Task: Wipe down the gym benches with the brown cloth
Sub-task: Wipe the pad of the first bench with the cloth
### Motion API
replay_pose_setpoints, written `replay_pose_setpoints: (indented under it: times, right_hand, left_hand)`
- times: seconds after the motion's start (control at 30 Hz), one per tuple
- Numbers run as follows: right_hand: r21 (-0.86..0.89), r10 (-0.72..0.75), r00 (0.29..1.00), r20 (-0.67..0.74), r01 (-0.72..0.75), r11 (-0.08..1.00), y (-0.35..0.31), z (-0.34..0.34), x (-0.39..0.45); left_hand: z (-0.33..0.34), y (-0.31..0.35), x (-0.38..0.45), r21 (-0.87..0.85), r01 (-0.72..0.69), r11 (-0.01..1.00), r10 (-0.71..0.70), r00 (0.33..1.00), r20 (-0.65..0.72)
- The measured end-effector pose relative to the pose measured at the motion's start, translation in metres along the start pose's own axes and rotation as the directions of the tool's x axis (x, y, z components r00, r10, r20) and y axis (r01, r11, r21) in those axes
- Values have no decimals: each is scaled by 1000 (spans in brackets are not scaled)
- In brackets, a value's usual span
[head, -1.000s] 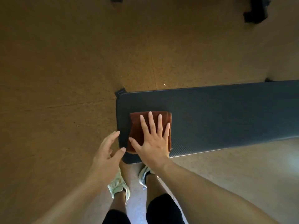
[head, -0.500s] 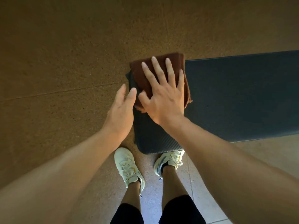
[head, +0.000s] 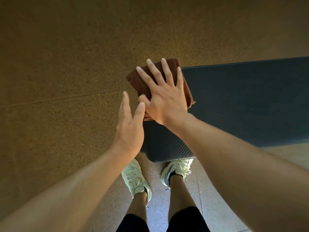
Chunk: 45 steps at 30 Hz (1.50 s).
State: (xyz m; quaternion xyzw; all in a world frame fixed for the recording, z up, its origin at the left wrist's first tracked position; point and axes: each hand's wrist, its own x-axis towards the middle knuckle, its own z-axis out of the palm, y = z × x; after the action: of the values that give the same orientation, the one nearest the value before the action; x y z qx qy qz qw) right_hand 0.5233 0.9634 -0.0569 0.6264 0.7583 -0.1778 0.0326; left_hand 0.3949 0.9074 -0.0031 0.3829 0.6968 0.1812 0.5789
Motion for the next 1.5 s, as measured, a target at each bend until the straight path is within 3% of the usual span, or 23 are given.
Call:
replay_pose_setpoints:
  times: [0.13, 0.23, 0.3, 0.37, 0.47, 0.53, 0.6, 0.67, 0.8, 0.9, 1.1, 1.2, 1.4, 1.5]
  right_hand:
    - [59, 160, 987, -12, -159, 985, 5, 18, -89]
    - [39, 263, 963, 62, -266, 963, 8, 35, -191]
    - [35, 232, 965, 121, -238, 971, 24, 34, -197]
    - [70, 264, 957, 119, -273, 959, 46, 20, -155]
    - [162, 427, 904, 24, -425, 890, 81, -15, -49]
    - [155, 434, 901, 22, -431, 889, 102, -32, -2]
    - [145, 383, 924, 20, -382, 913, 109, -32, -8]
    - [139, 392, 920, 8, -389, 911, 100, -16, -66]
    - [109, 497, 852, 162, -516, 850, 69, 13, -191]
    - [54, 447, 846, 289, -481, 875, 84, 5, -179]
    - [104, 356, 924, 140, -371, 923, 138, -33, -46]
    - [78, 337, 936, 97, -345, 935, 137, -30, -44]
    - [-16, 63, 983, 175, -61, 998, 126, 11, -203]
    - [26, -148, 954, 261, 146, 989, 155, 3, -188]
  left_hand:
    - [5, 13, -1, 89, -87, 992, 85, 996, 23]
    - [14, 23, -1, 354, -195, 914, 168, 980, 107]
    - [22, 27, 1, 644, -211, 735, 111, 975, 193]
    - [31, 30, 3, 815, -230, 532, 25, 966, 256]
    - [42, 40, 7, 926, -208, 317, -97, 964, 249]
    - [54, 46, 12, 968, -199, 156, -108, 970, 217]
    - [64, 44, 14, 980, -194, 35, -65, 978, 196]
    - [69, 39, 12, 982, -188, -28, -39, 982, 187]
    - [66, 34, 8, 984, -181, 0, -51, 982, 181]
    - [61, 39, 3, 977, -208, 47, -81, 974, 211]
    - [75, 30, 10, 992, -113, 53, -4, 994, 114]
    - [75, 31, 8, 993, -113, 32, -25, 993, 114]
    - [76, 39, 4, 996, -89, 22, -71, 993, 90]
    - [81, 42, 3, 999, -49, 8, -77, 996, 50]
